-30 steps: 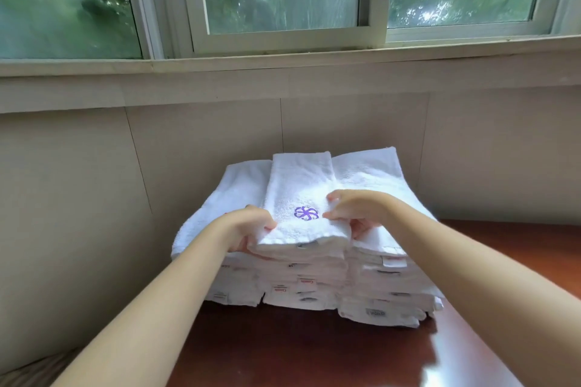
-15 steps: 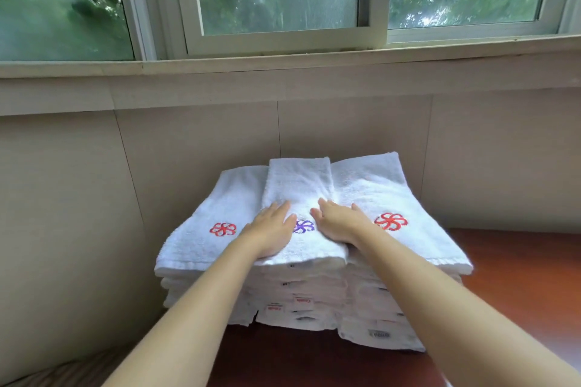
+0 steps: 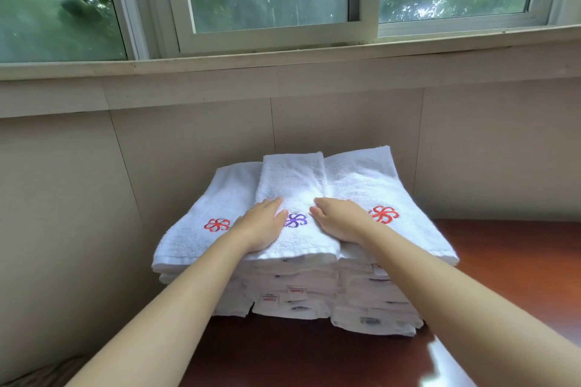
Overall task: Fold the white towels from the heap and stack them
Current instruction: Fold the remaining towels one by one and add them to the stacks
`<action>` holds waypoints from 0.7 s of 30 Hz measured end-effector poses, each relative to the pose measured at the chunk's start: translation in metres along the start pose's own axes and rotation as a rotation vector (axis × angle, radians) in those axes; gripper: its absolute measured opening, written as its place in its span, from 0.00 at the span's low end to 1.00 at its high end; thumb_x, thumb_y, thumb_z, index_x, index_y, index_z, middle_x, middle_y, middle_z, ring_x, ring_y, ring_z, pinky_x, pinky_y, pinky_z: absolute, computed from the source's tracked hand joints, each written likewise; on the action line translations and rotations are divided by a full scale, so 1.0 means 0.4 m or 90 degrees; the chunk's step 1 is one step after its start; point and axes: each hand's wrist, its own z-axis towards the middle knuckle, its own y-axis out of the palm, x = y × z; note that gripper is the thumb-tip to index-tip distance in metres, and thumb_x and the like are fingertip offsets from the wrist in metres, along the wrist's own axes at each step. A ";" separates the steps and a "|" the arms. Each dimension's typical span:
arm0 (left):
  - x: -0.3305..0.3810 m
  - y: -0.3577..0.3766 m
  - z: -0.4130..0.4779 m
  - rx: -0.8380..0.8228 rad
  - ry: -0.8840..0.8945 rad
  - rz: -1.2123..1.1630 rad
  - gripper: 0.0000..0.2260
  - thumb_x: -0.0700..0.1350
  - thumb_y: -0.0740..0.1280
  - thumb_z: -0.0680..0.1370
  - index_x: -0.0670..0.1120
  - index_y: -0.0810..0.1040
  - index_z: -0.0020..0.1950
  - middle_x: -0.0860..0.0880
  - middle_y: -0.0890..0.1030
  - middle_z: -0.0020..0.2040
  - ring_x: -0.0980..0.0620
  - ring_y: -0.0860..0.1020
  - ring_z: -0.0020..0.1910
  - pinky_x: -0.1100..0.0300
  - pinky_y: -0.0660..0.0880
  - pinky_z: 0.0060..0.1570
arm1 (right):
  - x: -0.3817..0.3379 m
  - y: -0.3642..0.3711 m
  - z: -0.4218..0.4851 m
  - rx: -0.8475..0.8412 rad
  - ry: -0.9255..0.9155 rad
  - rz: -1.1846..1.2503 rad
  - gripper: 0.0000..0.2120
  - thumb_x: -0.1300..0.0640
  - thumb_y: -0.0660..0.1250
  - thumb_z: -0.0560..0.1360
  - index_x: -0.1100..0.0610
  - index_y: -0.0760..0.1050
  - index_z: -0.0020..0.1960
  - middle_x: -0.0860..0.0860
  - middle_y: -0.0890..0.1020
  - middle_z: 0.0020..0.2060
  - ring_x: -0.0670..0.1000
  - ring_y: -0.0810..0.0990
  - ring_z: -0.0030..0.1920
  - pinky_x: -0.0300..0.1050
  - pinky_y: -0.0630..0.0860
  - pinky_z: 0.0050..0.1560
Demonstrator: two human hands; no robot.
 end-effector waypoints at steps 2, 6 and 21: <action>0.010 -0.008 -0.021 0.009 0.002 0.006 0.24 0.53 0.49 0.83 0.48 0.53 0.79 0.50 0.54 0.79 0.51 0.52 0.77 0.48 0.53 0.74 | 0.004 -0.008 -0.031 -0.003 -0.008 -0.017 0.13 0.50 0.48 0.83 0.56 0.66 0.48 0.56 0.77 0.55 0.54 0.74 0.54 0.50 0.64 0.60; 0.031 -0.024 -0.088 0.000 0.001 0.016 0.23 0.52 0.52 0.83 0.47 0.58 0.77 0.48 0.61 0.76 0.48 0.60 0.75 0.49 0.60 0.72 | 0.018 -0.009 -0.114 -0.002 0.004 -0.076 0.15 0.49 0.47 0.83 0.56 0.68 0.56 0.54 0.77 0.55 0.55 0.72 0.59 0.53 0.58 0.68; 0.046 -0.154 -0.431 -0.060 -0.010 -0.063 0.09 0.48 0.61 0.80 0.51 0.76 0.58 0.50 0.78 0.60 0.55 0.73 0.53 0.62 0.69 0.54 | 0.000 -0.202 -0.539 -0.127 0.136 -0.082 0.14 0.54 0.58 0.79 0.55 0.77 0.61 0.51 0.78 0.61 0.52 0.76 0.59 0.41 0.71 0.57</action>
